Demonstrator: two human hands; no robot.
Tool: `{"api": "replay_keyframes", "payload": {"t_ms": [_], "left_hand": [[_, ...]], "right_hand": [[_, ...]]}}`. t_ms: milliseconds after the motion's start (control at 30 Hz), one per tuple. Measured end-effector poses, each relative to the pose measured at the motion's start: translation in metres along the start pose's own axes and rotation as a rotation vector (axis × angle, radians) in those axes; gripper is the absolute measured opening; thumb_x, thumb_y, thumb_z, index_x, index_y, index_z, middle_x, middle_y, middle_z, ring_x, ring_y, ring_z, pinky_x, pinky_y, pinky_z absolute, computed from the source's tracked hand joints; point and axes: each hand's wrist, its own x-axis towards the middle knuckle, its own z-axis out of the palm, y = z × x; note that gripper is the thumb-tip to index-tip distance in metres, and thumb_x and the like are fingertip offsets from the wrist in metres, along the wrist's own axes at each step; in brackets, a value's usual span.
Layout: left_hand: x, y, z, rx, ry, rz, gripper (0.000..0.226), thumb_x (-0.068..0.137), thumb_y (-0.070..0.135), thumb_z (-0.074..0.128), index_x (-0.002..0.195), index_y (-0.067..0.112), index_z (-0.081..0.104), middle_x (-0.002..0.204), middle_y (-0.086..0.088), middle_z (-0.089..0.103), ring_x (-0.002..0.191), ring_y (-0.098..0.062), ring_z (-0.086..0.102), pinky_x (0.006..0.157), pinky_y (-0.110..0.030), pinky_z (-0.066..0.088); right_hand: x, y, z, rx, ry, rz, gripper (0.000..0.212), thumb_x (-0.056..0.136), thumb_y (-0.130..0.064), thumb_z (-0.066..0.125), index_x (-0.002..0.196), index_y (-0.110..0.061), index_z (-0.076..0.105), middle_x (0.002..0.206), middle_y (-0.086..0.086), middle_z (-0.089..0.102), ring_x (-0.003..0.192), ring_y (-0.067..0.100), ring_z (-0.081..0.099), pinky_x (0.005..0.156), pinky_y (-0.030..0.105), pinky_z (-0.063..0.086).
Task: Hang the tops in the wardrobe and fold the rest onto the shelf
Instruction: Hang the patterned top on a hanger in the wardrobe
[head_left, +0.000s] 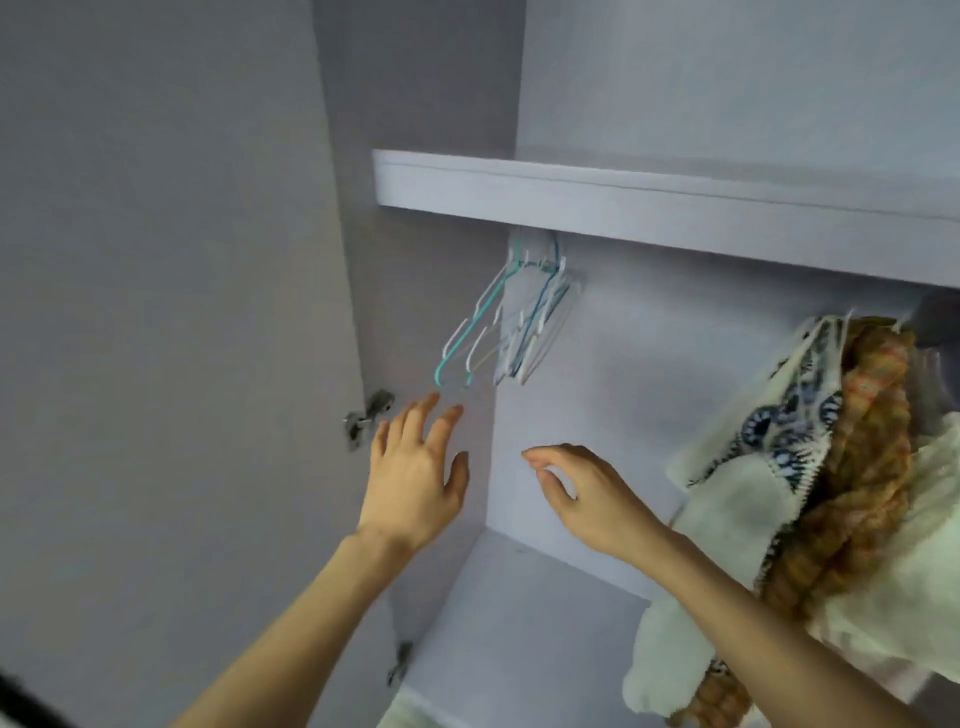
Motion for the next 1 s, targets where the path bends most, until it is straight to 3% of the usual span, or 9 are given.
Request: {"api": "replay_keyframes", "payload": {"t_ms": [200,300,433,633,733,867,1000], "left_hand": [[-0.098,-0.082,-0.054,0.17,0.053,-0.367,0.048,0.094,0.031,0.049,0.14,0.022,0.042,0.145,0.0,0.04,0.129,-0.023,0.04,0.106,-0.032,0.027],[-0.162,-0.107,-0.087,0.221,0.124,-0.579,0.042,0.094,0.028,0.05,0.135,0.02,0.049,0.137,0.002,0.049,0.125,-0.021,0.046,0.103,-0.031,0.031],[-0.274,-0.116,-0.135,0.307,0.246,-0.936,0.037,0.095,0.025,0.047,0.132,0.02,0.051,0.135,0.004,0.052,0.123,-0.019,0.048,0.1,-0.029,0.033],[-0.458,-0.085,-0.211,0.437,0.43,-1.418,0.038,0.095,0.025,0.048,0.133,0.022,0.05,0.132,0.0,0.053,0.117,-0.022,0.053,0.096,-0.029,0.038],[-0.541,-0.067,-0.243,0.509,0.576,-1.58,0.037,0.093,0.02,0.051,0.13,0.016,0.054,0.131,-0.005,0.056,0.121,-0.023,0.051,0.099,-0.03,0.038],[-0.646,-0.037,-0.277,0.555,0.725,-1.764,0.038,0.093,0.017,0.051,0.13,0.012,0.053,0.135,-0.005,0.053,0.123,-0.021,0.05,0.101,-0.032,0.037],[-0.744,0.0,-0.303,0.541,0.82,-1.987,0.039,0.095,0.02,0.047,0.133,0.016,0.051,0.133,-0.004,0.053,0.121,-0.02,0.05,0.099,-0.03,0.037]], "right_hand": [[0.039,-0.086,0.09,0.11,-0.326,-0.332,0.027,0.096,-0.011,0.047,0.118,-0.008,0.062,0.114,0.006,0.065,0.108,0.021,0.059,0.093,0.026,0.042],[0.035,-0.139,0.138,0.132,-0.547,-0.498,0.028,0.097,-0.015,0.045,0.119,-0.013,0.062,0.118,0.001,0.065,0.109,0.018,0.059,0.096,0.03,0.043],[-0.008,-0.221,0.202,0.143,-0.868,-0.76,0.031,0.099,-0.022,0.041,0.123,-0.02,0.06,0.12,-0.006,0.064,0.106,0.008,0.058,0.09,0.023,0.042],[-0.118,-0.362,0.276,0.182,-1.145,-1.084,0.031,0.098,-0.025,0.041,0.122,-0.022,0.06,0.118,-0.004,0.064,0.108,0.014,0.057,0.087,0.02,0.039],[-0.181,-0.429,0.306,0.2,-1.223,-1.235,0.03,0.097,-0.023,0.042,0.119,-0.021,0.062,0.115,-0.002,0.066,0.106,0.015,0.059,0.089,0.023,0.042],[-0.28,-0.513,0.342,0.196,-1.33,-1.401,0.028,0.095,-0.019,0.045,0.114,-0.021,0.065,0.104,-0.002,0.069,0.09,0.009,0.06,0.076,0.017,0.04],[-0.383,-0.577,0.371,0.168,-1.443,-1.551,0.028,0.095,-0.016,0.044,0.114,-0.017,0.065,0.107,0.002,0.069,0.099,0.018,0.062,0.083,0.021,0.042]]}}
